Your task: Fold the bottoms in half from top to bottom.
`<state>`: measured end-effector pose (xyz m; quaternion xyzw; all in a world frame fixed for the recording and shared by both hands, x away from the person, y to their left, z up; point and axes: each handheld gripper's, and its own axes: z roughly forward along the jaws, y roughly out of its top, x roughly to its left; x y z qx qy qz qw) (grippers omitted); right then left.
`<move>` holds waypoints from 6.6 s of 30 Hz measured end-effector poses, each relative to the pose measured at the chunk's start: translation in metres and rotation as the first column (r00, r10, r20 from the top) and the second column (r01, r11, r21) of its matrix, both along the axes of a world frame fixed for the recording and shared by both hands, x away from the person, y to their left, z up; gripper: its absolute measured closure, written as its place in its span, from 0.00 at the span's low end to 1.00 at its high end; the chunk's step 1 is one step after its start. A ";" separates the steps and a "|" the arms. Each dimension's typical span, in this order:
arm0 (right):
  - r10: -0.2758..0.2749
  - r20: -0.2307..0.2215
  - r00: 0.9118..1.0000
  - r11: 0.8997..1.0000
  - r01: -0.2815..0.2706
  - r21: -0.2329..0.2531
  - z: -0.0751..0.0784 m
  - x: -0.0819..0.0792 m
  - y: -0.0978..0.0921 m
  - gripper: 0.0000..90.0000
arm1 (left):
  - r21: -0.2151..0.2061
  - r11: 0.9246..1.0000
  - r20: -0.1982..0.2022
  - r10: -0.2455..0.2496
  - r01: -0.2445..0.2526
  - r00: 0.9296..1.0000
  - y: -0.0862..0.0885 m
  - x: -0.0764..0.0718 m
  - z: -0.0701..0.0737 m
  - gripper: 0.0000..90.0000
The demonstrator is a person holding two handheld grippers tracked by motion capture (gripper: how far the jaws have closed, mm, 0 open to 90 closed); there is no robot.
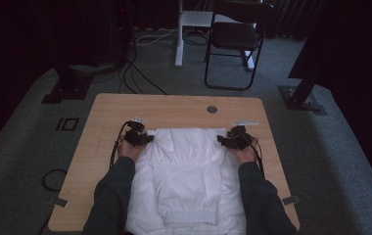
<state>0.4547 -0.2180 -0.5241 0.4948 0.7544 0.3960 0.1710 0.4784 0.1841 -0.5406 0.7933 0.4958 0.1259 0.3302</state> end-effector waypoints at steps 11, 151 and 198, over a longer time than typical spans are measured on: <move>-0.031 -0.111 0.993 0.999 0.028 -0.027 -0.026 0.043 0.007 0.42 | -0.017 1.000 -0.006 0.005 -0.005 1.000 0.001 0.001 0.000 0.84; 0.116 0.198 0.973 0.993 -0.115 -0.016 0.046 -0.074 0.023 0.60 | -0.162 0.978 0.169 -0.107 0.135 0.980 -0.021 -0.092 0.074 0.77; 0.072 0.036 0.997 0.993 -0.069 -0.096 -0.037 -0.104 0.013 0.65 | 0.079 0.968 0.079 0.233 -0.239 0.969 0.021 -0.109 -0.015 0.03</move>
